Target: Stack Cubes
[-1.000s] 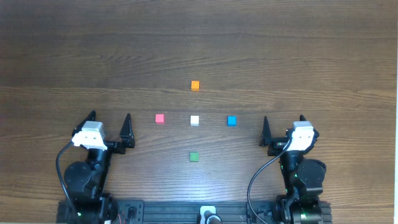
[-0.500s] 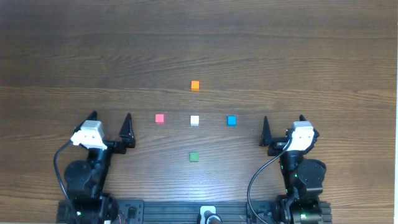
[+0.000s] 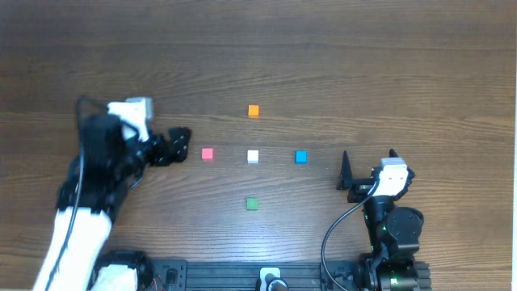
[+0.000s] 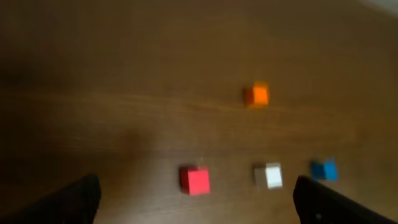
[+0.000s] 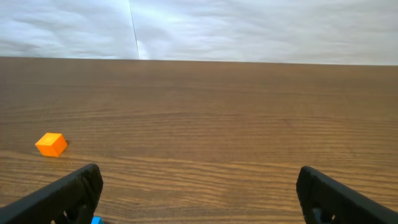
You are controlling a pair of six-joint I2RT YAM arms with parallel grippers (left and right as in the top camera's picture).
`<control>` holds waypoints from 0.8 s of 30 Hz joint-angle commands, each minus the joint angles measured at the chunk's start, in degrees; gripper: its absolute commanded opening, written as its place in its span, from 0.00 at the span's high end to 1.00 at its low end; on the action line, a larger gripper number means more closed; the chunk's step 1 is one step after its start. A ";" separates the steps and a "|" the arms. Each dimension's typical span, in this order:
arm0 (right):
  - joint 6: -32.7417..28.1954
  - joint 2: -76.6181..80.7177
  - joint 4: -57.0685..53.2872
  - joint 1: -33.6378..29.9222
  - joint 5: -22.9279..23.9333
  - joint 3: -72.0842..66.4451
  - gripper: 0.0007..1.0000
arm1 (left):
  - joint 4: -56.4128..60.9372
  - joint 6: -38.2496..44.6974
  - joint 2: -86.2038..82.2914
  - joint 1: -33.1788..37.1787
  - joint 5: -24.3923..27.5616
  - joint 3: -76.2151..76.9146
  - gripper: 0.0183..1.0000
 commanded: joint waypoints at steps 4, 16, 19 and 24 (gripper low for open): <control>-0.04 -0.42 0.35 0.26 -0.48 -0.59 0.01 | -6.16 -3.91 21.16 -11.34 -9.09 11.26 0.01; -0.04 -0.42 0.35 0.26 -0.48 -0.59 0.01 | -7.37 -12.66 36.52 -20.52 -18.69 14.80 0.02; -0.04 -0.42 0.35 0.26 -0.48 -0.59 0.01 | -7.45 -13.31 37.20 -21.92 -20.37 14.82 0.03; -0.04 -0.42 0.35 0.26 -0.48 -0.59 0.01 | -8.70 -15.30 37.81 -22.93 -22.29 14.82 0.05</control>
